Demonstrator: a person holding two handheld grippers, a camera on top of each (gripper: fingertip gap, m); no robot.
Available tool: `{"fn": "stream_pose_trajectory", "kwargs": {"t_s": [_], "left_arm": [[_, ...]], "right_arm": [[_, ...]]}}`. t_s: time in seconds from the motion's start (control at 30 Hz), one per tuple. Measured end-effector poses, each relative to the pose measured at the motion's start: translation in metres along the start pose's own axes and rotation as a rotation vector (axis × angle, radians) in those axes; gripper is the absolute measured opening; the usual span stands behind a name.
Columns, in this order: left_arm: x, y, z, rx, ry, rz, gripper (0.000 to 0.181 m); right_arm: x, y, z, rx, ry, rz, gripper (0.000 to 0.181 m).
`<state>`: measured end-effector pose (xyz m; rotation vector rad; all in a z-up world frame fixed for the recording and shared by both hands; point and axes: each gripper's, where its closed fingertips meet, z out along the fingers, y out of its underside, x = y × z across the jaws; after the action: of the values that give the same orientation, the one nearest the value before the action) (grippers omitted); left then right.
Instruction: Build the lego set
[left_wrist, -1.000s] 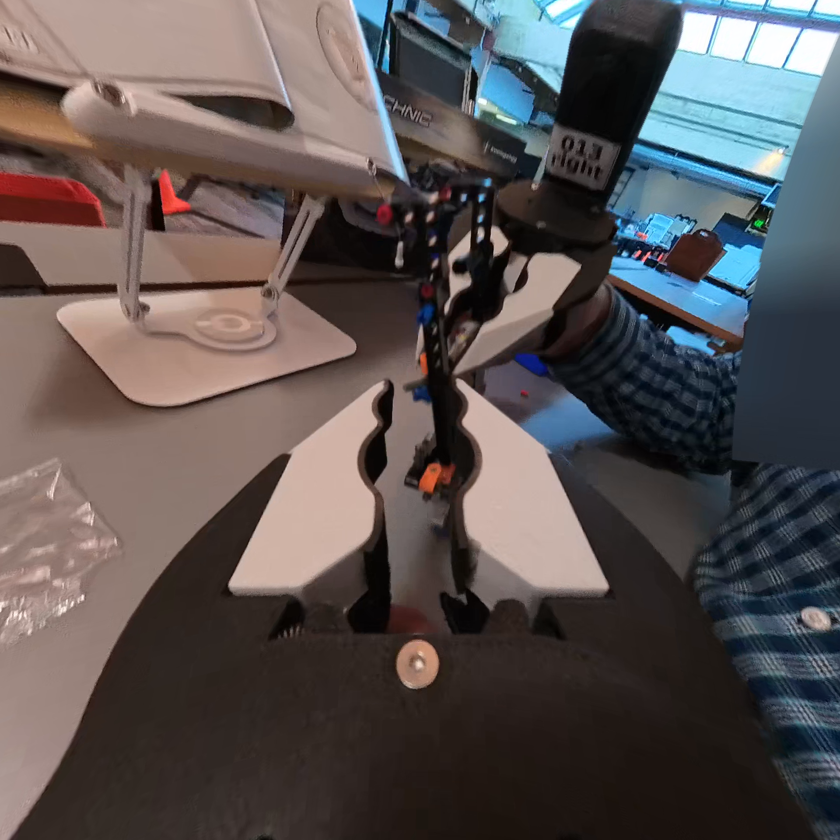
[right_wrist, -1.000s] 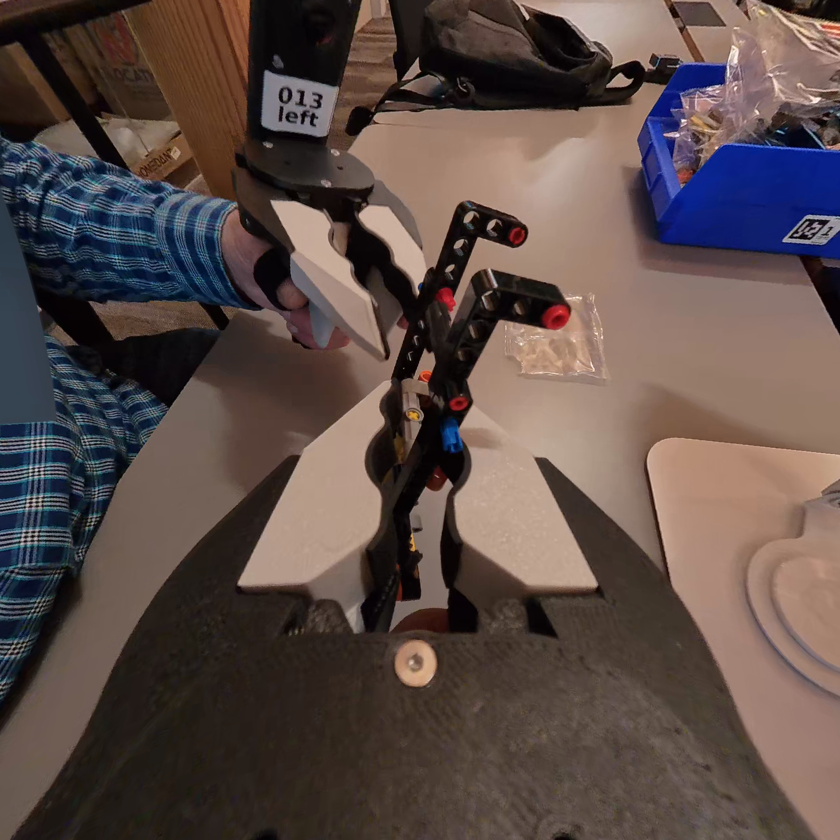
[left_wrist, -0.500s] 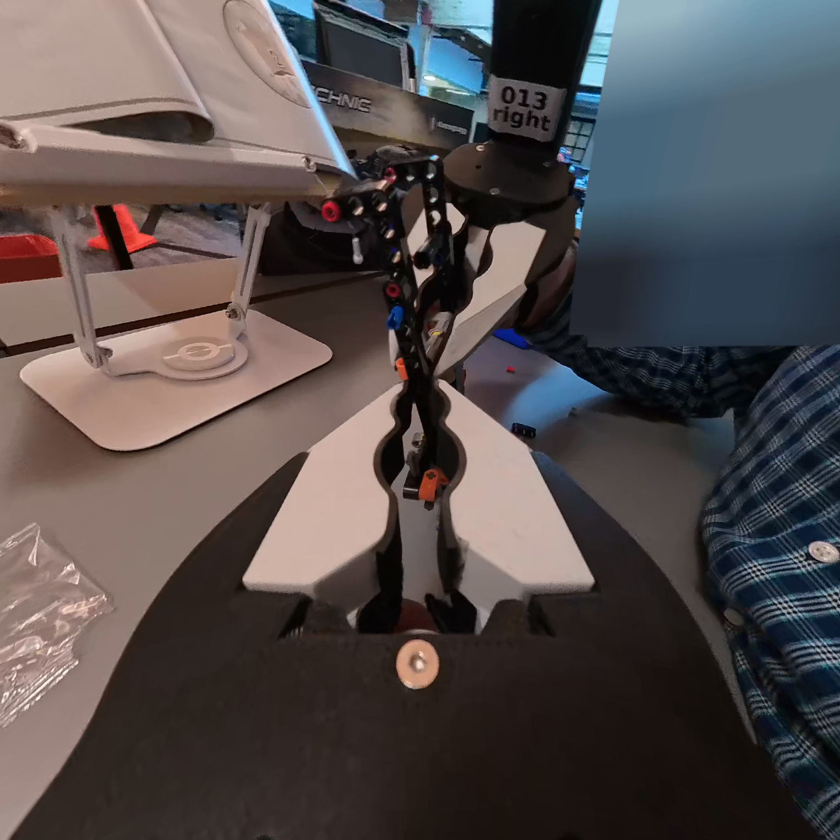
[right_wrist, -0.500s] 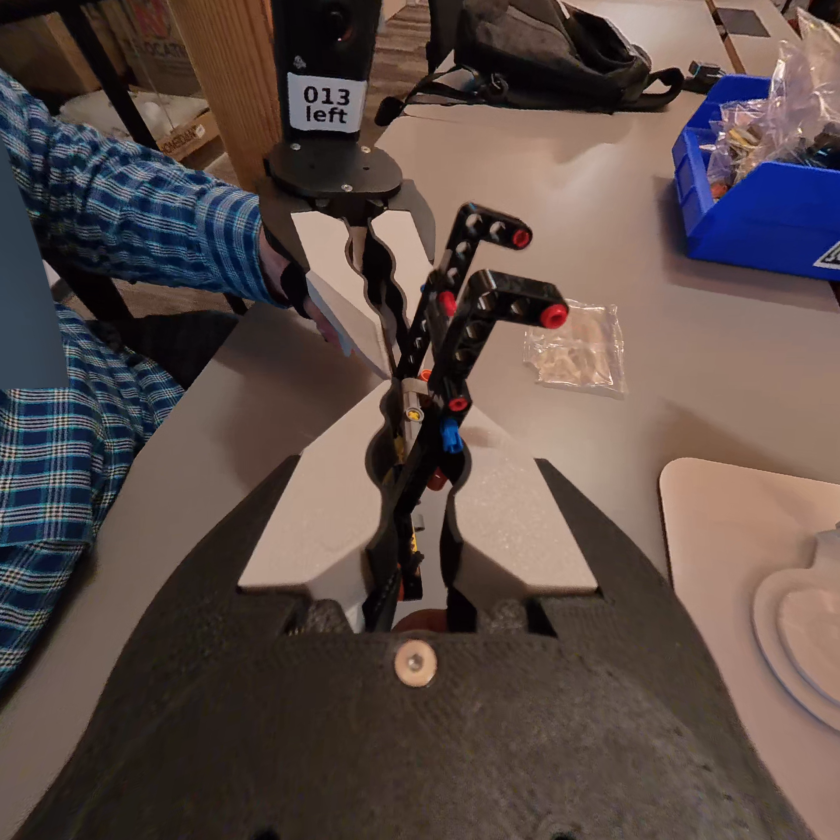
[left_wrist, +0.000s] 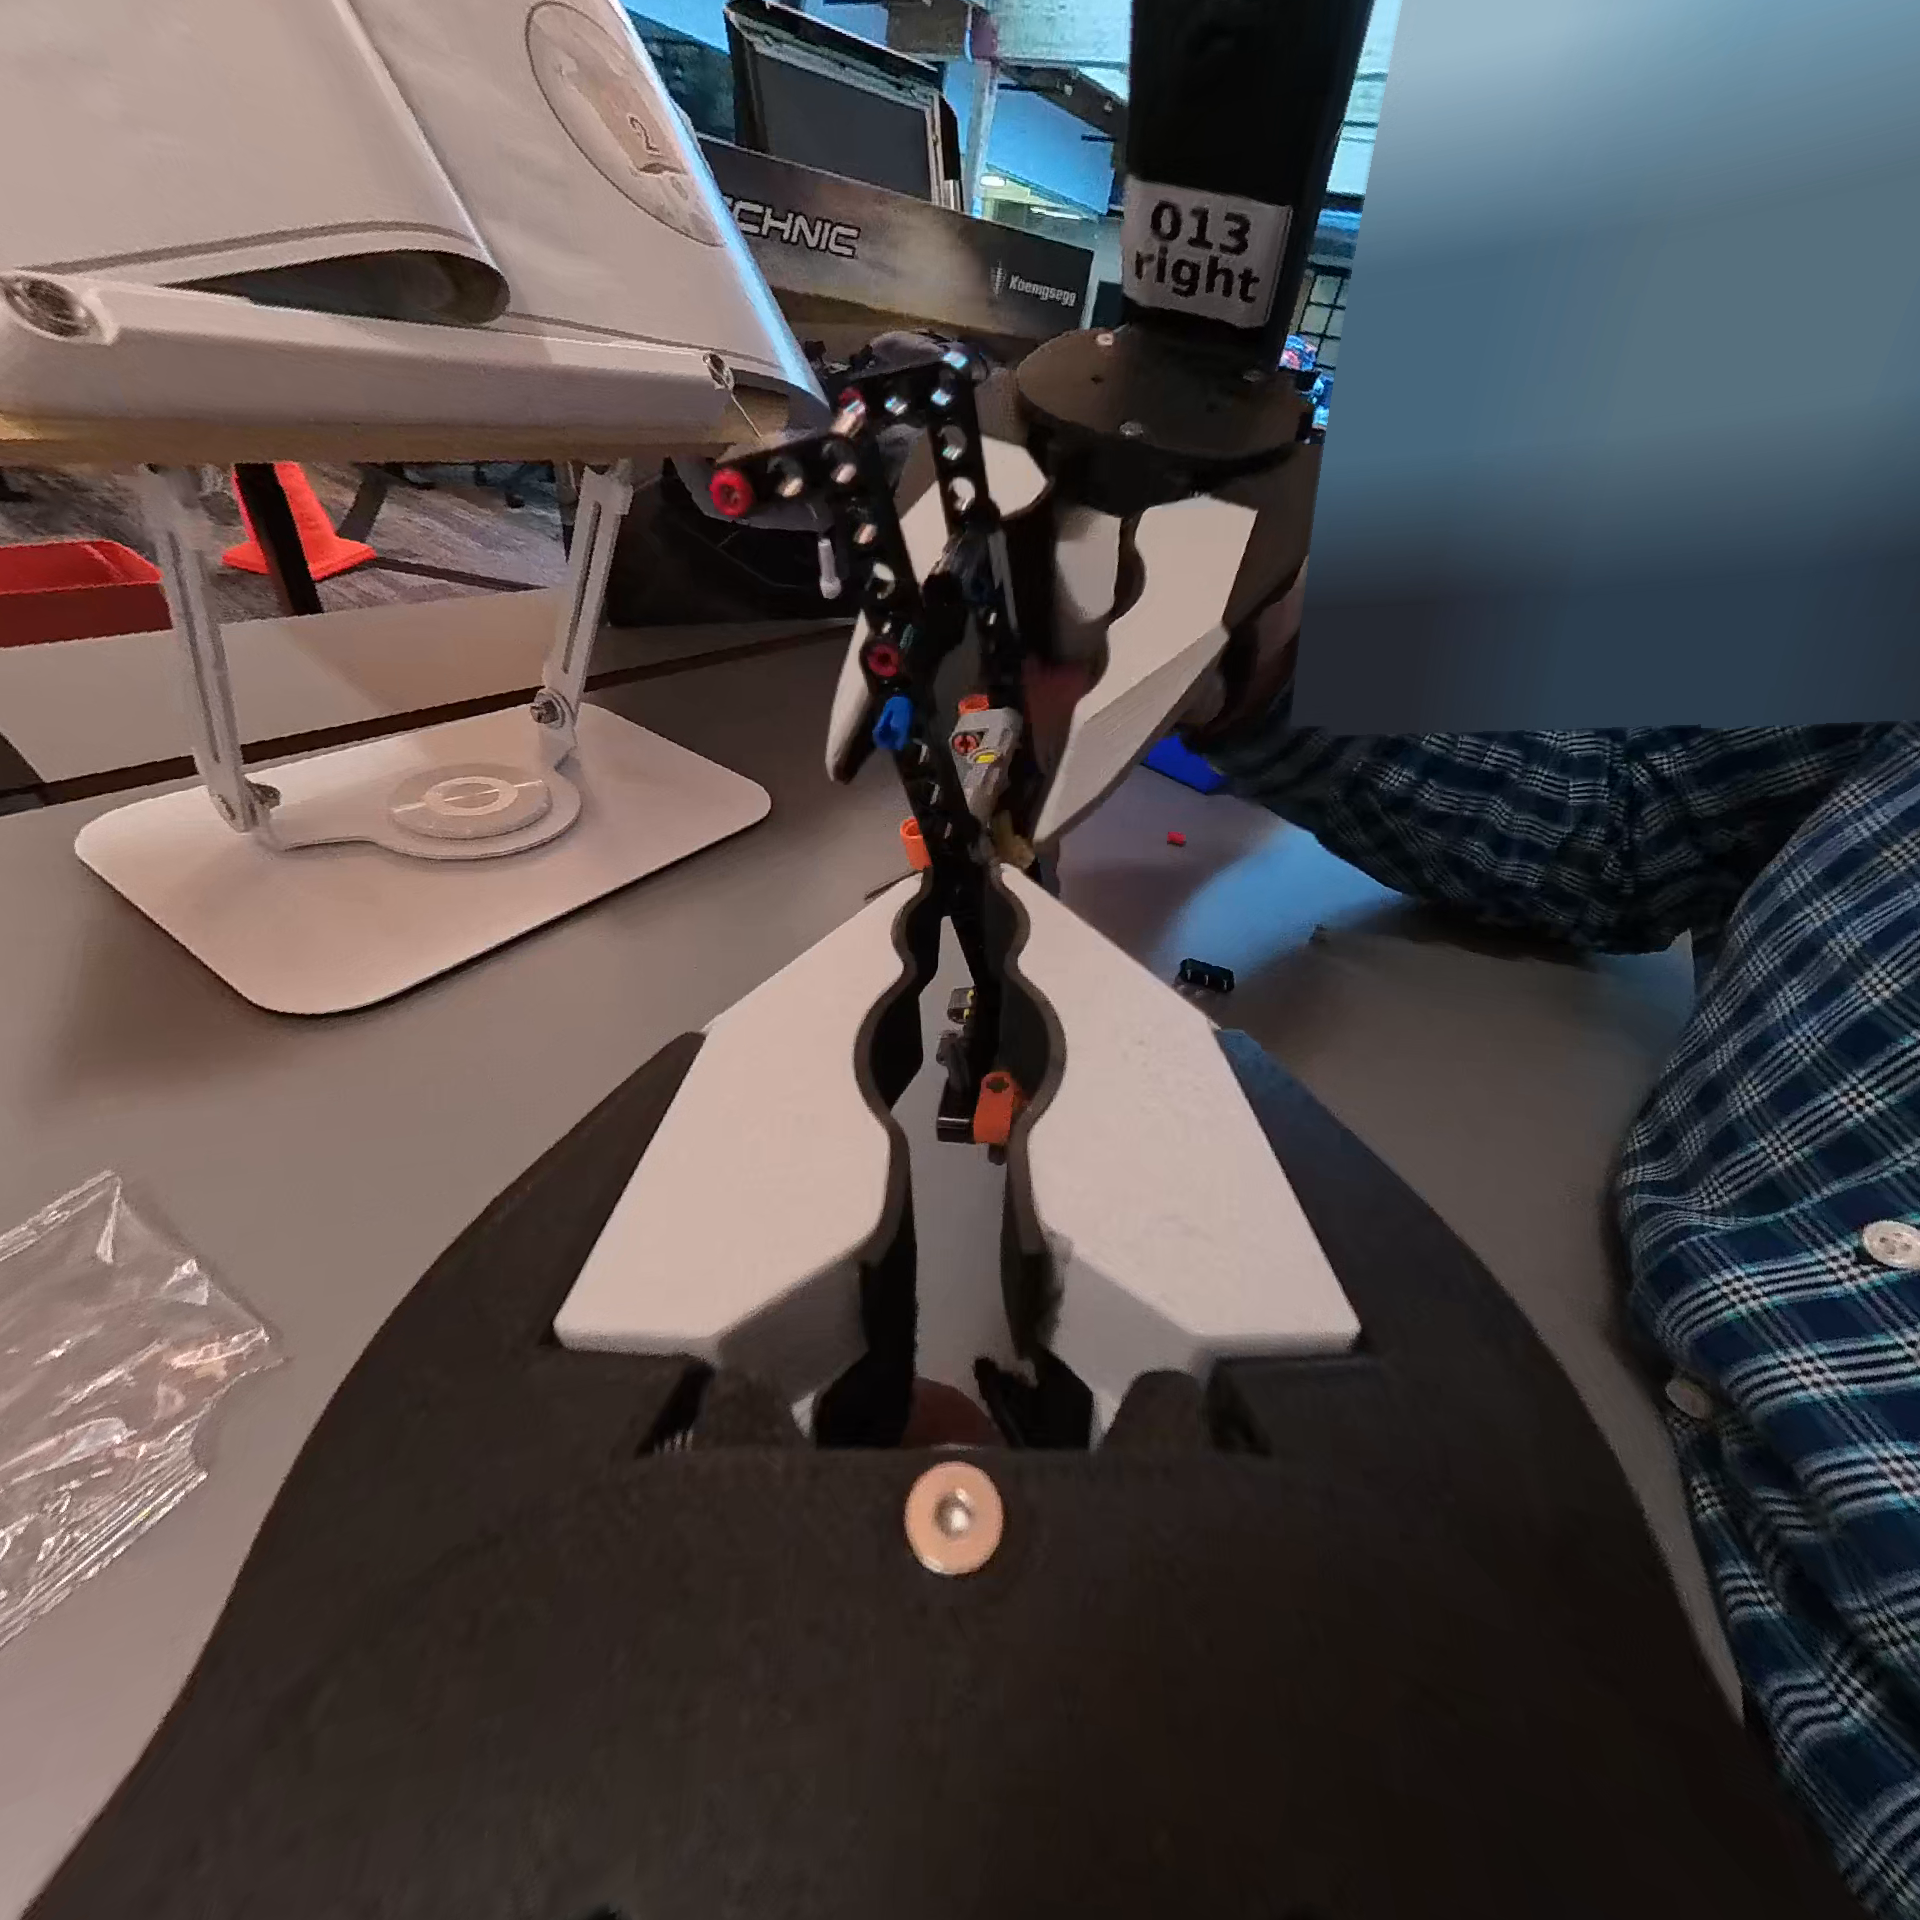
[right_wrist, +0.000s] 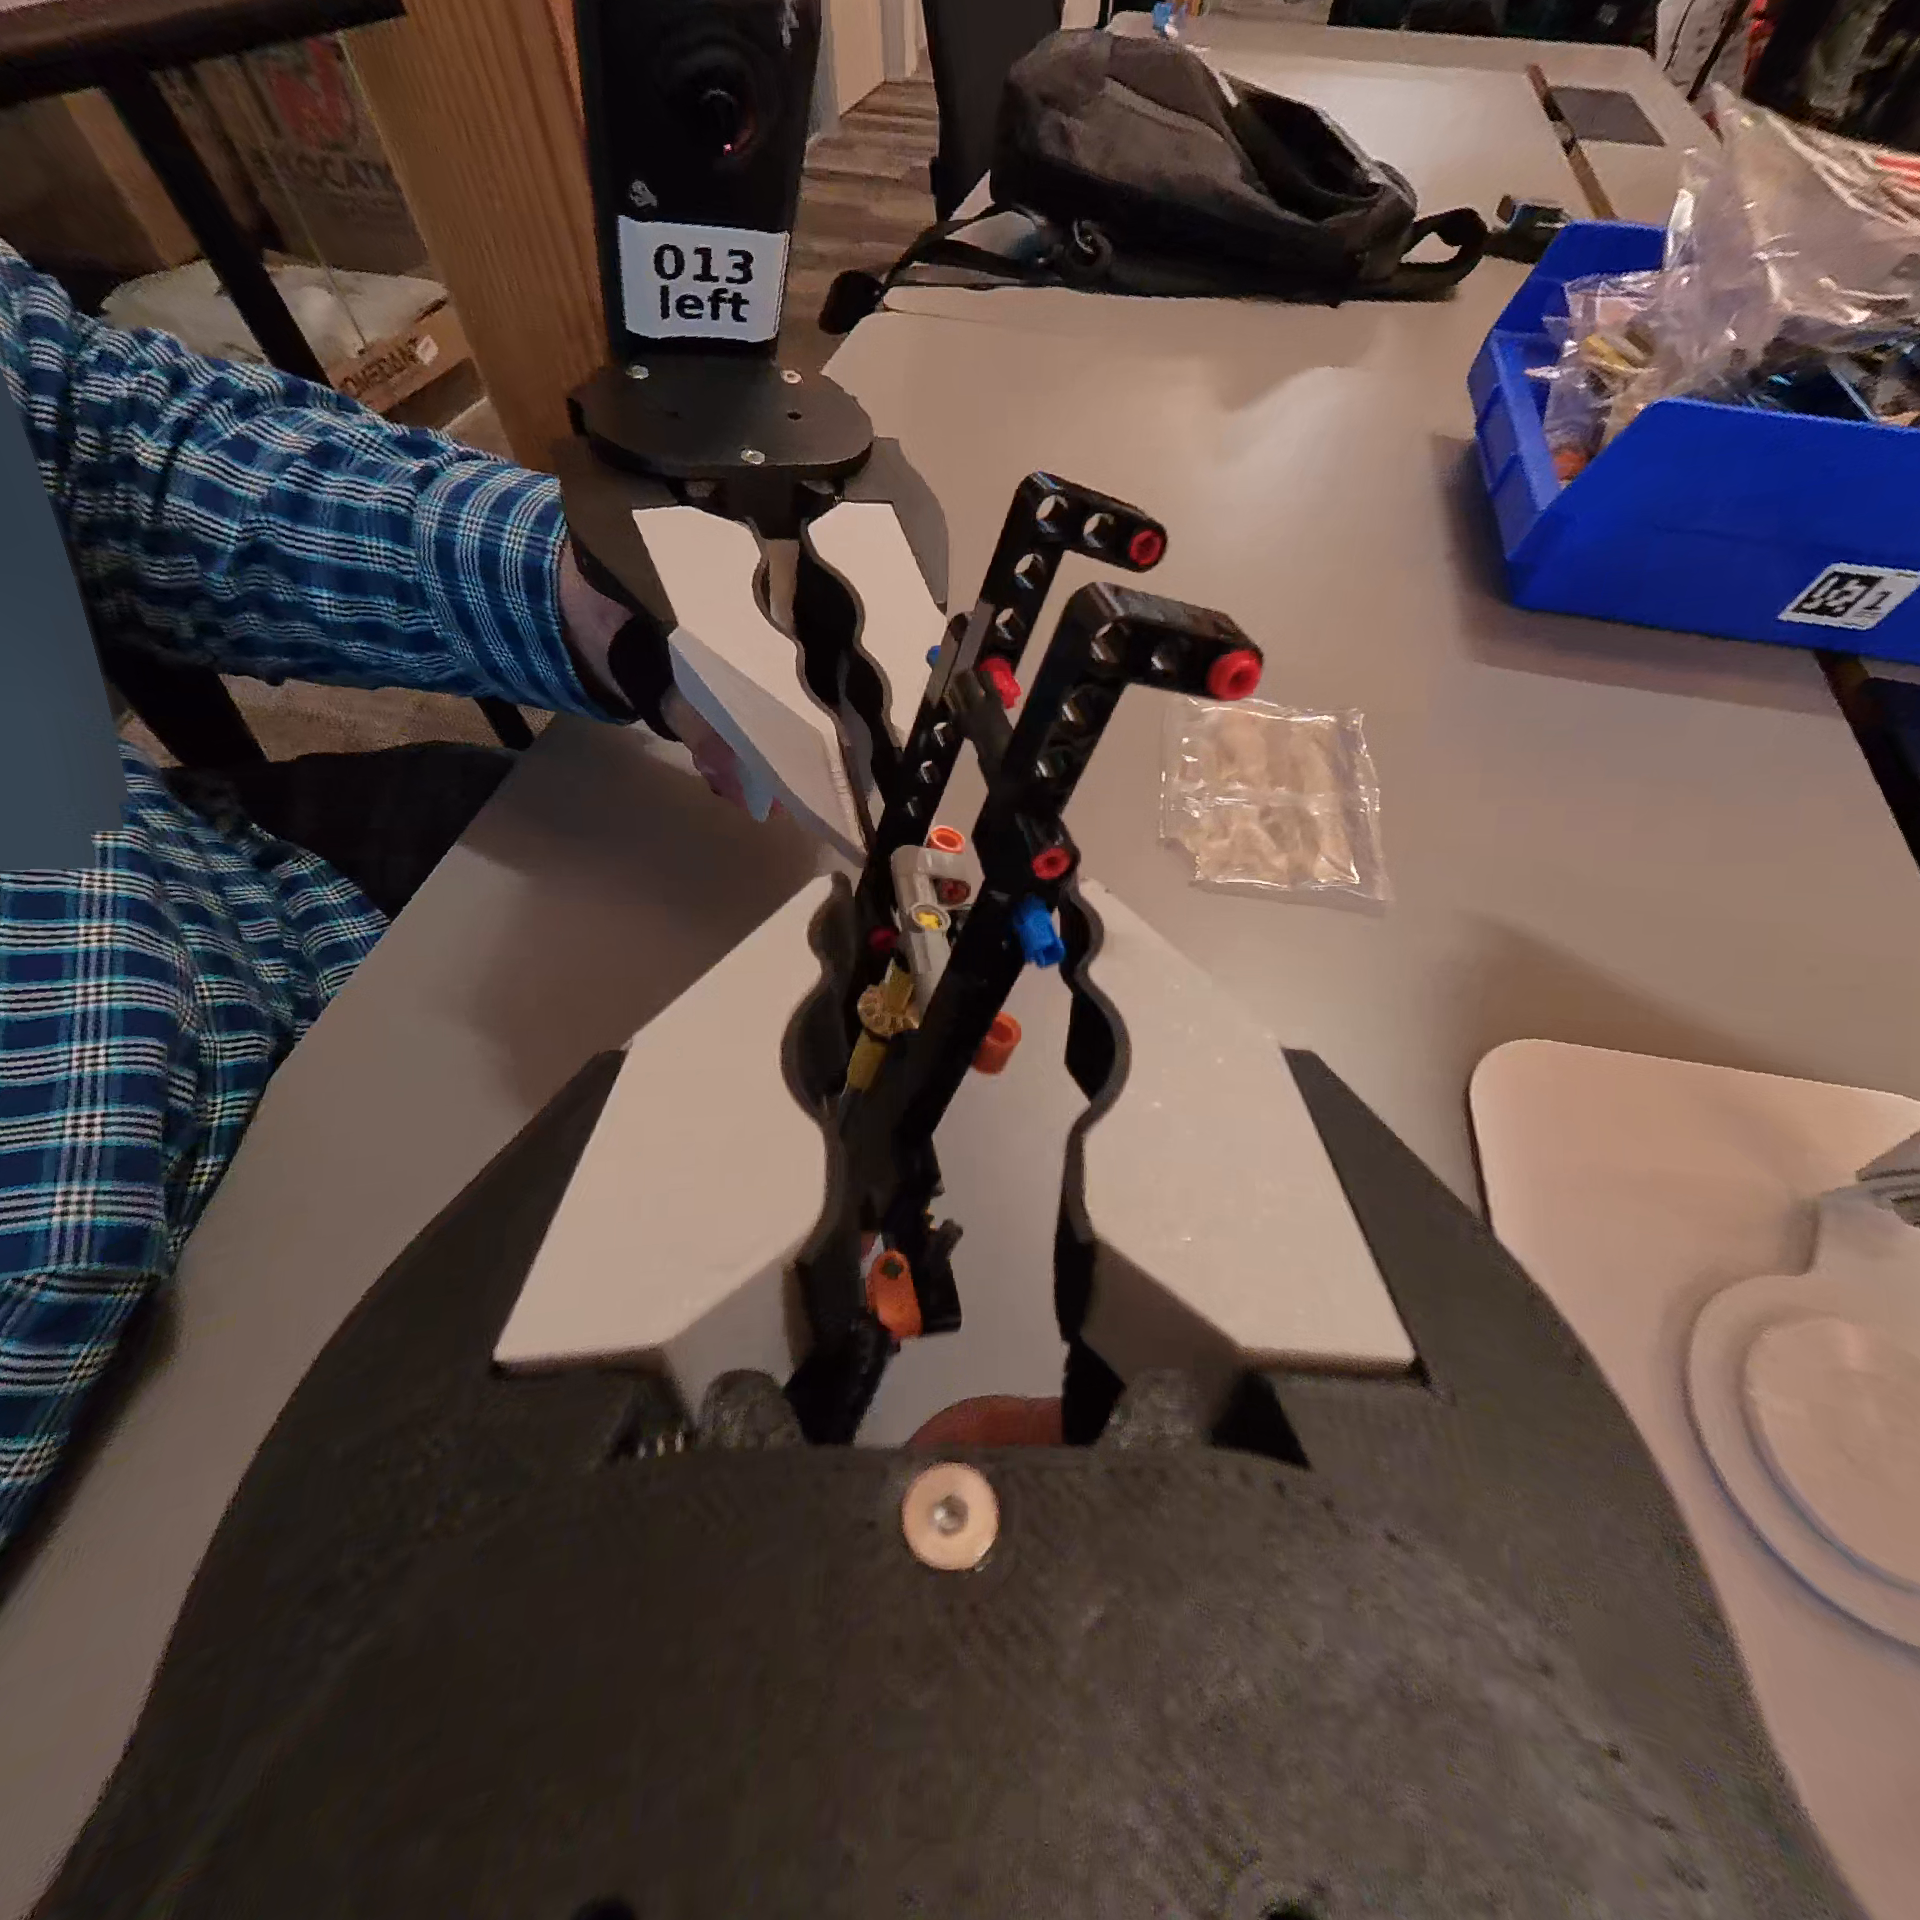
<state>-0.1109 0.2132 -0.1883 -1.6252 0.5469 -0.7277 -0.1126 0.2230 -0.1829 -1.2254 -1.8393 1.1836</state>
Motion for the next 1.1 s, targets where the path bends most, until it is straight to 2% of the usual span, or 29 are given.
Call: {"fn": "stream_pose_trajectory", "kwargs": {"t_s": [0.23,0.4,0.53,0.67,0.73,0.83,1.1], "left_arm": [[0.006,-0.002,-0.001,-0.008,0.011,0.034,0.005],[0.008,-0.001,-0.002,-0.022,0.003,0.069,0.005],[-0.005,-0.019,-0.015,0.043,-0.054,0.067,0.032],[-0.003,-0.038,-0.011,0.065,-0.050,0.125,0.040],[0.001,-0.043,-0.004,0.073,-0.034,0.152,0.033],[0.006,-0.044,0.005,0.060,-0.006,0.169,0.009],[0.010,-0.045,0.004,0.082,0.048,0.145,0.005]], "right_arm": [[0.003,-0.031,-0.019,0.186,-0.007,0.024,0.015],[-0.005,-0.035,-0.020,0.228,-0.070,0.044,0.006],[-0.007,-0.038,-0.024,0.235,-0.080,0.029,0.003],[-0.011,-0.039,-0.022,0.233,-0.107,0.035,0.003],[-0.013,-0.039,-0.022,0.231,-0.108,0.030,0.003],[-0.013,-0.039,-0.022,0.236,-0.105,0.031,0.004],[-0.012,-0.039,-0.023,0.251,-0.100,0.041,0.003]]}}
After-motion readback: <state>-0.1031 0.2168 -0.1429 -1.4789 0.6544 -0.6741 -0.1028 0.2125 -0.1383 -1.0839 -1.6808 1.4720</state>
